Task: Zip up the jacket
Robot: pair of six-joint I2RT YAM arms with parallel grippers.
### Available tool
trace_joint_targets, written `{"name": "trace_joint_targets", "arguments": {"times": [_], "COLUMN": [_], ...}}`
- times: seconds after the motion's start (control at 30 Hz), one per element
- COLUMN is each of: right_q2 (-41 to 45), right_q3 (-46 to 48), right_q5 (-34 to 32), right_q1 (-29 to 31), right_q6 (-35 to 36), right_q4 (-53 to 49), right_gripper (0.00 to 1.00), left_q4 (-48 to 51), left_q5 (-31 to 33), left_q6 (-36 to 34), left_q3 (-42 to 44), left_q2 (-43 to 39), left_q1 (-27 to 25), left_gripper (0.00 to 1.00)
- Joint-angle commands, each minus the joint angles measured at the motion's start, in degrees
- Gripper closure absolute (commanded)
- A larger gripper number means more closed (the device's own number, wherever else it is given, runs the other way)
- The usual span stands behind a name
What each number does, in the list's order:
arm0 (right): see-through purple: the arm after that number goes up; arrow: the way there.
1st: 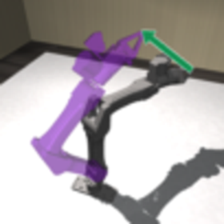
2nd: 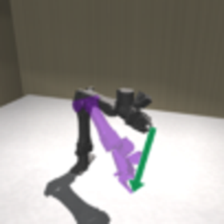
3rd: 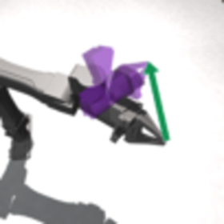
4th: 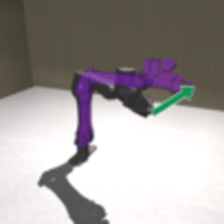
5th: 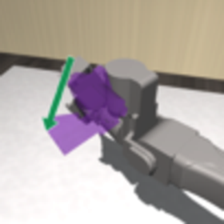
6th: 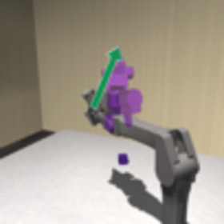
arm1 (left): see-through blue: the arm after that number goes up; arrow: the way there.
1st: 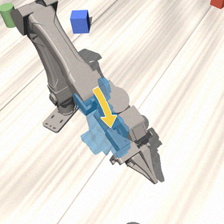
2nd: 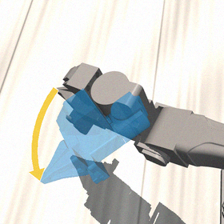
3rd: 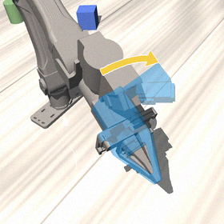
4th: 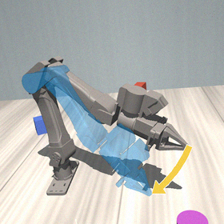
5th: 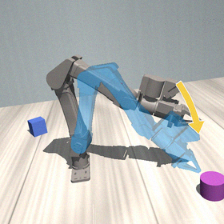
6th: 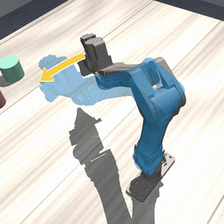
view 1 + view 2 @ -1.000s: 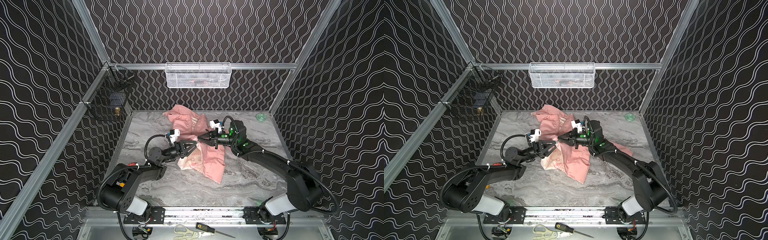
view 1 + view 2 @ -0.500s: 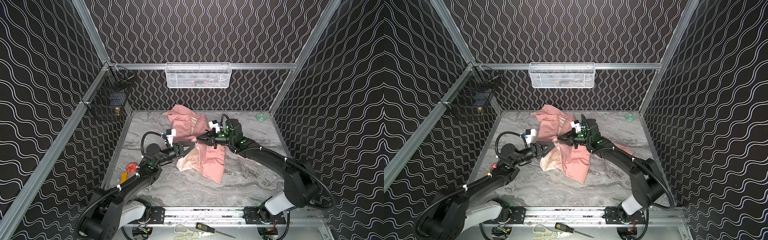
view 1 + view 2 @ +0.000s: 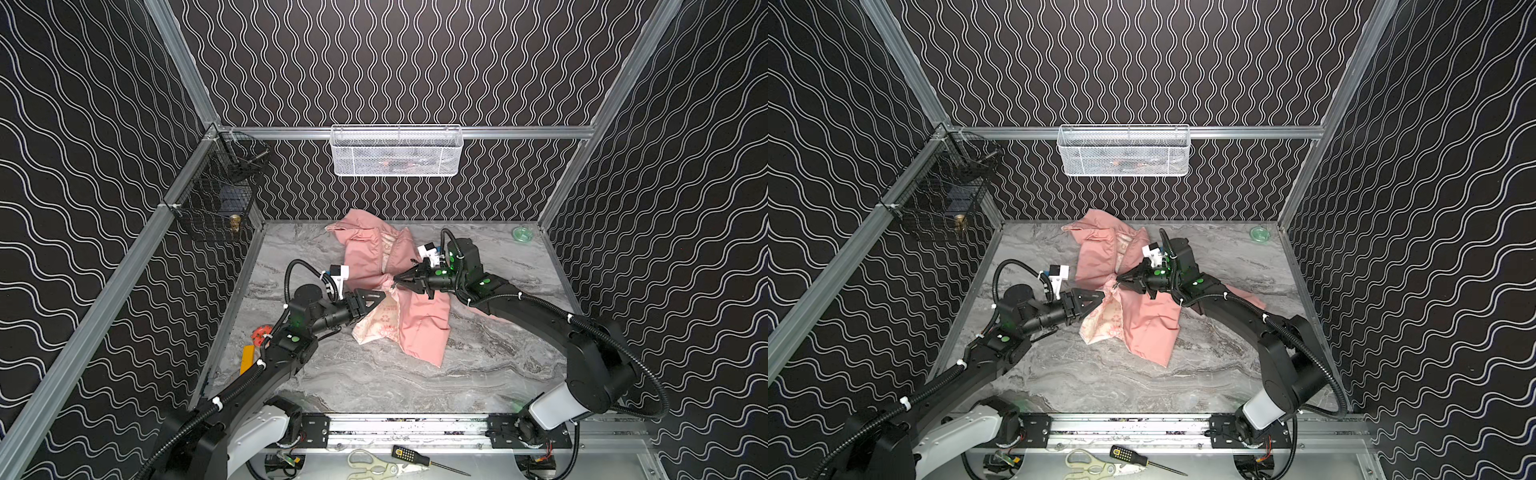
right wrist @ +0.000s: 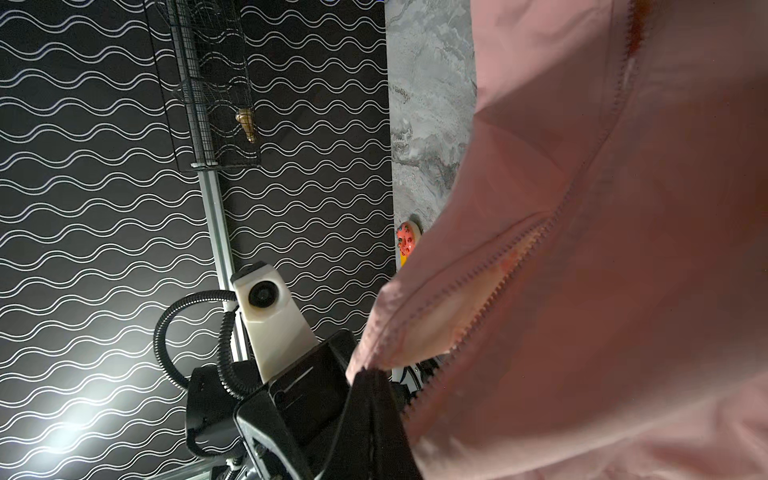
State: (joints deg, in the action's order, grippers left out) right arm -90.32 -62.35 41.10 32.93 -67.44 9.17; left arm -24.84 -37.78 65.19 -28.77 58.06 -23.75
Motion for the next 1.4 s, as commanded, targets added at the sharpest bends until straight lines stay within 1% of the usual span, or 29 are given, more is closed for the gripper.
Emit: {"name": "trace_joint_targets", "arguments": {"times": [0.0,0.17,0.3,0.43,0.6,0.7,0.9,1.1,1.27,1.33,1.37], "right_q2": [-0.01,-0.64,-1.16,-1.65,-1.91,-1.8,-1.5,-1.0,-0.51,-0.21,-0.06], "right_q3": [-0.52,-1.26,-2.23,-2.62,-2.54,-2.26,-1.68,-1.23,-1.13,-1.23,-1.27], "right_q5": [-0.68,-0.23,0.18,0.59,1.26,1.18,0.92,0.47,-0.05,-0.64,-0.96], "right_q1": [0.04,0.03,0.12,0.12,0.14,0.21,0.56,0.98,1.09,1.09,1.1], "right_q6": [0.05,-0.53,-0.54,-1.1,-2.06,-2.3,-2.47,-2.31,-1.75,-0.97,-0.53], "right_q4": [0.5,1.04,0.89,1.45,2.74,3.05,3.66,3.29,2.36,1.1,0.46], "right_gripper": [1.0,1.0,1.0,1.0,1.0,1.0,1.0,1.0,1.0,1.0,1.0], "left_q4": [-0.93,-0.65,2.02,2.1,6.63,8.22,7.76,1.24,-1.64,-2.41,-2.73], "left_q5": [0.56,0.47,1.85,3.11,4.21,5.18,6.84,7.19,7.01,7.19,7.43], "left_q6": [-0.6,-1.46,-4.51,-5.95,-9.45,-10.45,-10.08,-6.65,-5.08,-4.64,-4.38], "left_q3": [-0.29,-1.41,-4.31,-6.02,-8.75,-9.24,-8.55,-6.86,-6.01,-5.24,-4.86], "left_q2": [-0.17,1.26,3.55,5.83,7.89,8.1,8.16,9.31,9.73,9.07,8.74], "left_q1": [-0.07,-0.64,-2.78,-4.49,-6.22,-6.4,-6.42,-6.47,-6.48,-6.47,-6.41], "left_gripper": [0.48,0.49,0.5,0.51,0.54,0.57,0.71,0.79,0.92,0.99,1.0]}}
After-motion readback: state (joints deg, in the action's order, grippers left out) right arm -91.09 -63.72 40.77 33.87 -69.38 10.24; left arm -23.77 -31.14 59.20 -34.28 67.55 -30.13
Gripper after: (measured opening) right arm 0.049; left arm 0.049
